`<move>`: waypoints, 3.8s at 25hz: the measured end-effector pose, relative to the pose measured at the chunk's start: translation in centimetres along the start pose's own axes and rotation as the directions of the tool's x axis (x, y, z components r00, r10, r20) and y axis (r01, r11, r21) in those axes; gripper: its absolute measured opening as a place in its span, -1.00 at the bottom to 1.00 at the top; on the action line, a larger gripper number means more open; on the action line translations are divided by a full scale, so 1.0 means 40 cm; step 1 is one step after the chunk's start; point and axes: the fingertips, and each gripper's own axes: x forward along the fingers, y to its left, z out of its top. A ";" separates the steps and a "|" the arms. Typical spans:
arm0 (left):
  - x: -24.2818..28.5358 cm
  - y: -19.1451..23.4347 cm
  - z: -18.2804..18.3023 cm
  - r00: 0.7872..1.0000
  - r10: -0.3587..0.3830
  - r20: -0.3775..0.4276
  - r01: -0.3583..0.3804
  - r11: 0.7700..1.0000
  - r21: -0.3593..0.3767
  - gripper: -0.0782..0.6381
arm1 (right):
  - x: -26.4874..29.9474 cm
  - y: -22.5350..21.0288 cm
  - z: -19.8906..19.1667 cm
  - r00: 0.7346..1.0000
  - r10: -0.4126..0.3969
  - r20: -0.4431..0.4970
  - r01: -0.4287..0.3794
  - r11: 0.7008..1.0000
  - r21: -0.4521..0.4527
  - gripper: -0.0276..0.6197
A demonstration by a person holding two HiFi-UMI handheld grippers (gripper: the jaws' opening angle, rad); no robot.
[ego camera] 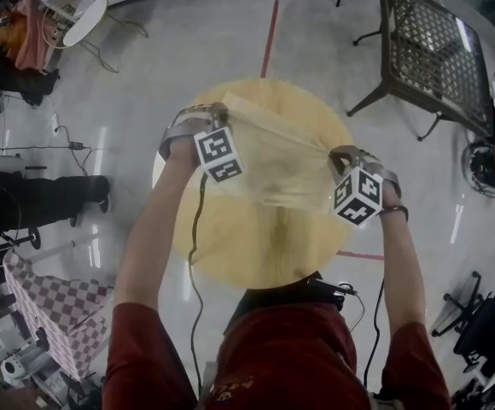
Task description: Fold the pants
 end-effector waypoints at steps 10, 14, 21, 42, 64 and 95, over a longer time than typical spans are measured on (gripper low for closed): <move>0.131 0.000 0.032 0.999 -0.017 -0.034 0.018 0.999 0.031 -0.72 | 0.085 -0.012 -0.047 0.999 0.037 -0.023 -0.036 0.999 0.040 -0.91; 0.160 -0.005 0.042 0.999 -0.018 -0.037 0.020 0.998 0.060 -0.68 | 0.100 -0.007 -0.061 0.999 0.043 -0.034 -0.041 0.998 0.051 -0.91; 0.196 -0.005 0.043 0.998 -0.004 -0.055 0.006 0.999 0.039 -0.41 | 0.120 -0.001 -0.075 0.998 0.039 -0.046 -0.034 0.995 0.093 -0.84; -0.008 0.042 0.030 0.994 0.096 0.054 -0.085 0.979 -0.186 -0.16 | -0.056 -0.054 -0.020 0.977 -0.205 0.058 0.186 0.955 0.230 -0.55; -0.800 -0.099 0.039 0.682 0.691 0.239 -0.008 0.334 -0.943 -0.37 | -0.623 0.155 0.330 0.617 -0.592 0.518 0.276 0.779 0.562 -0.55; -1.025 -0.175 0.391 0.468 0.884 0.027 -0.093 0.079 -0.992 -0.76 | -0.825 0.101 0.033 0.464 -0.580 0.669 0.153 0.797 0.585 -0.61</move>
